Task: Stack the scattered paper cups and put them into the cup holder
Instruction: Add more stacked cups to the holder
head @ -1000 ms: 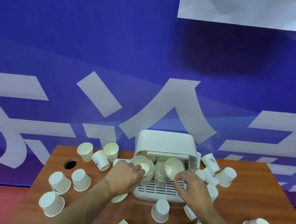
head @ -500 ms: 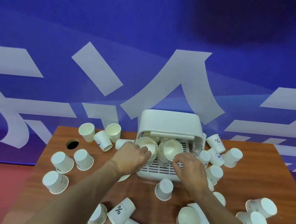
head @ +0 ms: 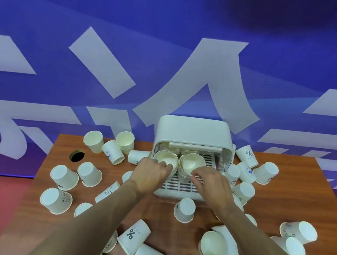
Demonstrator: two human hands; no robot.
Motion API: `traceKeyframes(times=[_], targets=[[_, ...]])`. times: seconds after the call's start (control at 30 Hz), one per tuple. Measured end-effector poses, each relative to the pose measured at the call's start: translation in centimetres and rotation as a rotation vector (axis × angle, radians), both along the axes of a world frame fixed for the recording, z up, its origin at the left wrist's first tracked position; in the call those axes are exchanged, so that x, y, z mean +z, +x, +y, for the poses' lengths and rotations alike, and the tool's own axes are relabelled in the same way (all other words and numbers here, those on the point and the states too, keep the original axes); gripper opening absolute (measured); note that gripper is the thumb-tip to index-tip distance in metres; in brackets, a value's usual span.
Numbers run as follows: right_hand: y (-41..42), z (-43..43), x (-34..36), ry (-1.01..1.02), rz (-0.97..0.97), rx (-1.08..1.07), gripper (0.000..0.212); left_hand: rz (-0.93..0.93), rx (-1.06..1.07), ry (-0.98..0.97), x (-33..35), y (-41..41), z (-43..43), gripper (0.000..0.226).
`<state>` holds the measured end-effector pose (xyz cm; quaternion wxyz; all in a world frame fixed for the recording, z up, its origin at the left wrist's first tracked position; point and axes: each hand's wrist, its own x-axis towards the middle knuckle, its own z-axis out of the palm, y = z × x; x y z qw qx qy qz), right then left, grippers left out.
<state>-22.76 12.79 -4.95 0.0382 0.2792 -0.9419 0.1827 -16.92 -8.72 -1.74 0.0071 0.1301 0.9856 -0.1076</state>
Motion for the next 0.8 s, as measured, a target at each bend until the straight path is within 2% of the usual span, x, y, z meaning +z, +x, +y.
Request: traceKeyframes(times=[0.23, 0.57, 0.8], targets=[[0.0, -0.3, -0.7, 0.025, 0.101, 0.068, 0.013, -0.078, -0.029, -0.04, 0.5, -0.1, 0.2, 0.012], [-0.2, -0.3, -1.0, 0.01, 0.186, 0.084, 0.012, -0.054, -0.001, -0.018, -0.8, -1.0, -0.2, 0.016], [0.1, -0.4, -1.5, 0.092, 0.069, 0.038, 0.023, -0.059, -0.009, 0.009, -1.7, -1.5, -0.1, 0.014]])
